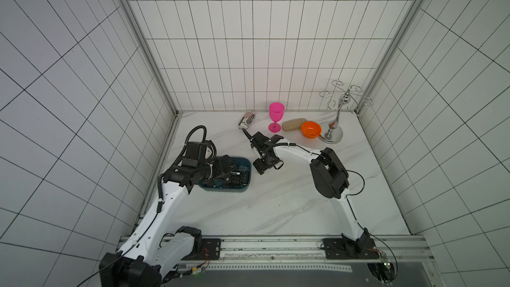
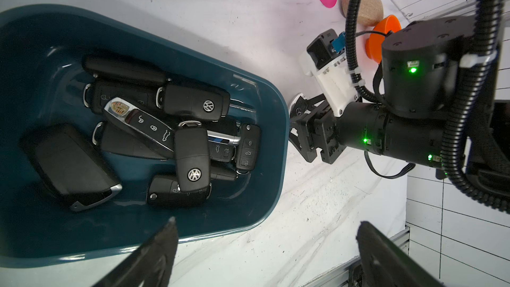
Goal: Place the car key into the storage box
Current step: Pick up the car key from the center of the board, then place the car key in the storage box.
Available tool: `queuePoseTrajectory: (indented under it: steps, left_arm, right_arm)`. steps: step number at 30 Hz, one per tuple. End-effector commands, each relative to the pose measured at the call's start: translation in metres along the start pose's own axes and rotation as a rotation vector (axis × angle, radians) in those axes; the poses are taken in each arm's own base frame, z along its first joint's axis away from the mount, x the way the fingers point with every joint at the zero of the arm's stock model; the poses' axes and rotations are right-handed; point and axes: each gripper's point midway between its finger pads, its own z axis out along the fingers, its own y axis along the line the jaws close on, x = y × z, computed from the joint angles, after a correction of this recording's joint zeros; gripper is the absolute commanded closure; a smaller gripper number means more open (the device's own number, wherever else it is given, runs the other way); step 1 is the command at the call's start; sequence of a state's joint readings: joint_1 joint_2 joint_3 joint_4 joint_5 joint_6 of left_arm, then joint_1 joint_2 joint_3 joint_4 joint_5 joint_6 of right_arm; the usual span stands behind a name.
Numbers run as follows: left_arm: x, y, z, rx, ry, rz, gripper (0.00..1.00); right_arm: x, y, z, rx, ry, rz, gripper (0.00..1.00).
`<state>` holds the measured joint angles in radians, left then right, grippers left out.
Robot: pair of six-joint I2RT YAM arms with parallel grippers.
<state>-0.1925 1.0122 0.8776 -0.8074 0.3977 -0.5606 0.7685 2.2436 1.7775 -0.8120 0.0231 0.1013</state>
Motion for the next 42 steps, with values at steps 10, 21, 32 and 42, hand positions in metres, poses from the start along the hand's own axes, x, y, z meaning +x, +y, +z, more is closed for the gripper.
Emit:
queuePoseTrajectory:
  steps: [10,21,32,42]
  left_arm:
    - [-0.007,0.002,-0.003,-0.024,-0.026,0.001,0.01]
    - [-0.05,0.034,-0.05,-0.121,-0.223,-0.089,0.01]
    - [-0.056,0.106,-0.058,-0.117,-0.333,-0.516,0.01]
    - [-0.054,0.126,-0.082,-0.255,-0.467,-0.439,0.01]
  right_arm:
    - [0.018,-0.028,-0.06,0.149,0.021,-0.002,0.31]
    - [-0.006,0.038,-0.127,0.064,-0.121,-0.088,0.29]
    - [-0.029,0.124,-0.141,-0.133,-0.193,-0.238,0.29]
    - [-0.032,0.145,-0.107,-0.186,-0.165,-0.275,0.28]
